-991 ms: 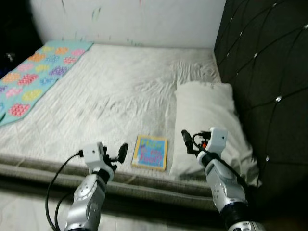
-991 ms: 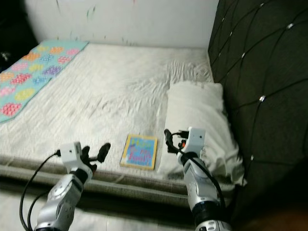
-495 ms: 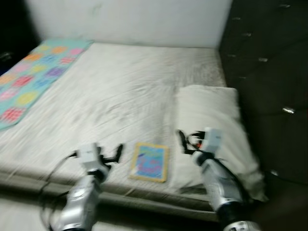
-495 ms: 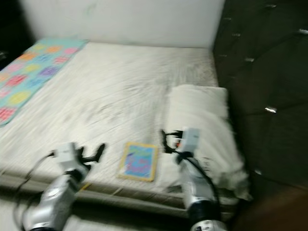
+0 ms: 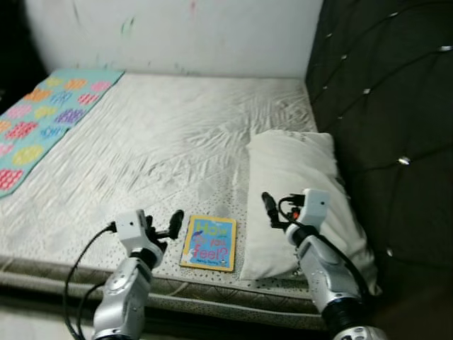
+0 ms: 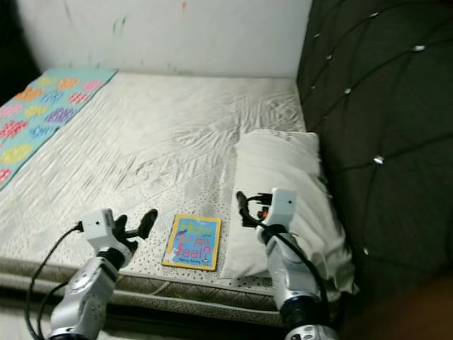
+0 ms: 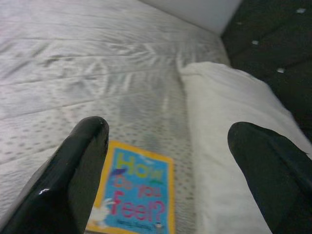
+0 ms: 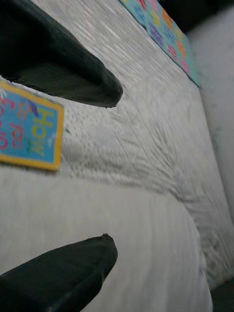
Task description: Clean up the room
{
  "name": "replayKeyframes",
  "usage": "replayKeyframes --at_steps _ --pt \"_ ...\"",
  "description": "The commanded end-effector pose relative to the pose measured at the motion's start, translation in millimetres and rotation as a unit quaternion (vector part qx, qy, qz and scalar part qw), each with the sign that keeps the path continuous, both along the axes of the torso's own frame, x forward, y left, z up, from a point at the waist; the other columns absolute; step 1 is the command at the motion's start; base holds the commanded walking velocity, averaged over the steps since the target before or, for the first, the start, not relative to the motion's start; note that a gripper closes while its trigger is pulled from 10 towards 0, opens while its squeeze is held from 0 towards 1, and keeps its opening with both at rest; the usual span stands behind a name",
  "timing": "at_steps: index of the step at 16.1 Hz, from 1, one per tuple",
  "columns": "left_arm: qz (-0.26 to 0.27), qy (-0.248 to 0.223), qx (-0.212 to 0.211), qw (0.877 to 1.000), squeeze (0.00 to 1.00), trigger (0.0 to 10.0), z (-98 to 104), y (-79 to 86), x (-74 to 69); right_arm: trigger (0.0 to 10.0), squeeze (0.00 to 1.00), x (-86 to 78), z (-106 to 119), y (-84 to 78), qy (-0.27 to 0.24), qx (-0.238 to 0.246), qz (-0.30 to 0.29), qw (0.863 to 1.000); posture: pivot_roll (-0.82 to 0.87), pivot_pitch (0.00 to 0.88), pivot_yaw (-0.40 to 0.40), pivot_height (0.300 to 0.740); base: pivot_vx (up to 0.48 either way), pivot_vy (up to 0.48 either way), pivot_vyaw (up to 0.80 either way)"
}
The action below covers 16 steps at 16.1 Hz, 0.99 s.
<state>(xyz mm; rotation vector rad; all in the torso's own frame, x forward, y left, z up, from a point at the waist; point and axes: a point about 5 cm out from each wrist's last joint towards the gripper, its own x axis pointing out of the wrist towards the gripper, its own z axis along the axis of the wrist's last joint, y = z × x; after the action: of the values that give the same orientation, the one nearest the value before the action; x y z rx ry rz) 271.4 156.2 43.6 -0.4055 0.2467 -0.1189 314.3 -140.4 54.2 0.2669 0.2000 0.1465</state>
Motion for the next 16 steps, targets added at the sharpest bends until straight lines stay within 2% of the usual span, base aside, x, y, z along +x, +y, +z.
replayKeyframes --at_steps 1,4,16 --pt "-0.002 0.003 0.004 1.000 0.00 10.0 1.2 -0.3 1.7 10.0 0.00 0.9 1.6 -1.1 -0.001 -0.001 -0.004 1.000 -0.07 0.000 0.045 0.740 0.000 0.405 -0.48" --pt "-0.003 0.005 0.004 1.000 0.00 10.0 0.7 0.0 1.7 10.0 0.00 0.8 1.3 -0.4 0.000 0.000 -0.003 1.000 -0.07 0.000 0.045 0.740 0.000 0.406 -0.47" --pt "-0.002 0.010 0.003 1.000 0.00 10.0 -0.2 -0.3 2.2 10.0 0.00 1.1 1.3 -0.3 0.001 0.001 -0.001 1.000 -0.08 0.000 0.044 0.740 0.000 0.380 0.00"
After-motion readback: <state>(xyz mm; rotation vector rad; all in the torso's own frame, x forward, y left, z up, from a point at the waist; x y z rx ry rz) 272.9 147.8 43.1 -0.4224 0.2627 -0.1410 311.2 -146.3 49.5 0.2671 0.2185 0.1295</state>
